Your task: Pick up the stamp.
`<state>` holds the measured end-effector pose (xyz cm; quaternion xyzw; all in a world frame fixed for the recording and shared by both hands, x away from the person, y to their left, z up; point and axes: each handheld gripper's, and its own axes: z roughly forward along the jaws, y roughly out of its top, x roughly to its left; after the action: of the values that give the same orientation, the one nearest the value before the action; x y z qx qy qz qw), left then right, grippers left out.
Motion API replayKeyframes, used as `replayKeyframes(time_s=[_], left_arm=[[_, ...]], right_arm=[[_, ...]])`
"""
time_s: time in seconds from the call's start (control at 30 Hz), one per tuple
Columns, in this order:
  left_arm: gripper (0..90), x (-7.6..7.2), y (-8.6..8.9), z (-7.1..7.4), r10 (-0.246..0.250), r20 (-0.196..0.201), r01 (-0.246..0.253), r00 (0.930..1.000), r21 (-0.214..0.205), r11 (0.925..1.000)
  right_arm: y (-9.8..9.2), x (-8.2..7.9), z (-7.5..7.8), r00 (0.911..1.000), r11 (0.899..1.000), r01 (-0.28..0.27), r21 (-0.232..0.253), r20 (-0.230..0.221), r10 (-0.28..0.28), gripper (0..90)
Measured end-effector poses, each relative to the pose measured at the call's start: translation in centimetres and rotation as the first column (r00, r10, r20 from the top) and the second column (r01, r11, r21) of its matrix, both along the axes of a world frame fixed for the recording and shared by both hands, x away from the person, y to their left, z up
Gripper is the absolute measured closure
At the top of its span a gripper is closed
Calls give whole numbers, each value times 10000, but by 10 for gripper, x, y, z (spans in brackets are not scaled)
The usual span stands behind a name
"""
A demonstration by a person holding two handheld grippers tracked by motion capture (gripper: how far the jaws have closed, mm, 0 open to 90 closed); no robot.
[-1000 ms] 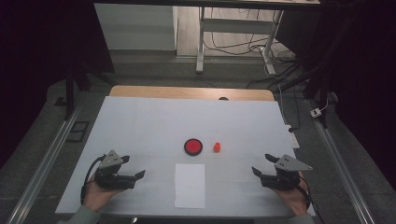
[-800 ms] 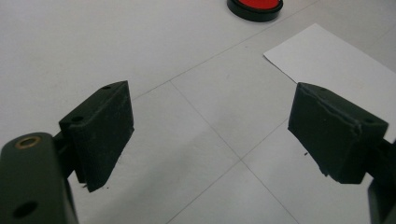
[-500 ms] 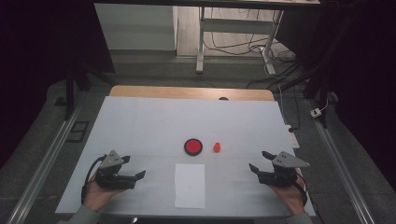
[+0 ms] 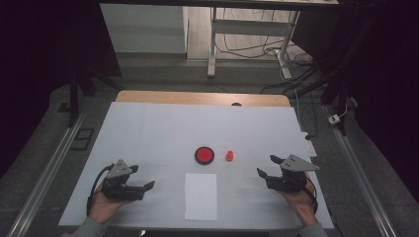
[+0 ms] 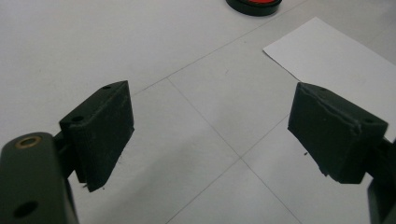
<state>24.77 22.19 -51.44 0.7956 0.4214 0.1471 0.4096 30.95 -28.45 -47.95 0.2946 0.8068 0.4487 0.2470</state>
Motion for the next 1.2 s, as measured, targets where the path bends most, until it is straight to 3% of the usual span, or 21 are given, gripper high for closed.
replayKeyframes(time_s=[0.63,1.2], left_arm=[[146,2,-1,-1,-13,-44,12,10000,-141,9999],[150,4,-2,-3,-30,-105,29,9999,-99,9999]], right_arm=[[37,27,4,9991,9995,-307,94,-285,309,315],[69,57,-11,9954,9989,-421,213,-852,438,341]])
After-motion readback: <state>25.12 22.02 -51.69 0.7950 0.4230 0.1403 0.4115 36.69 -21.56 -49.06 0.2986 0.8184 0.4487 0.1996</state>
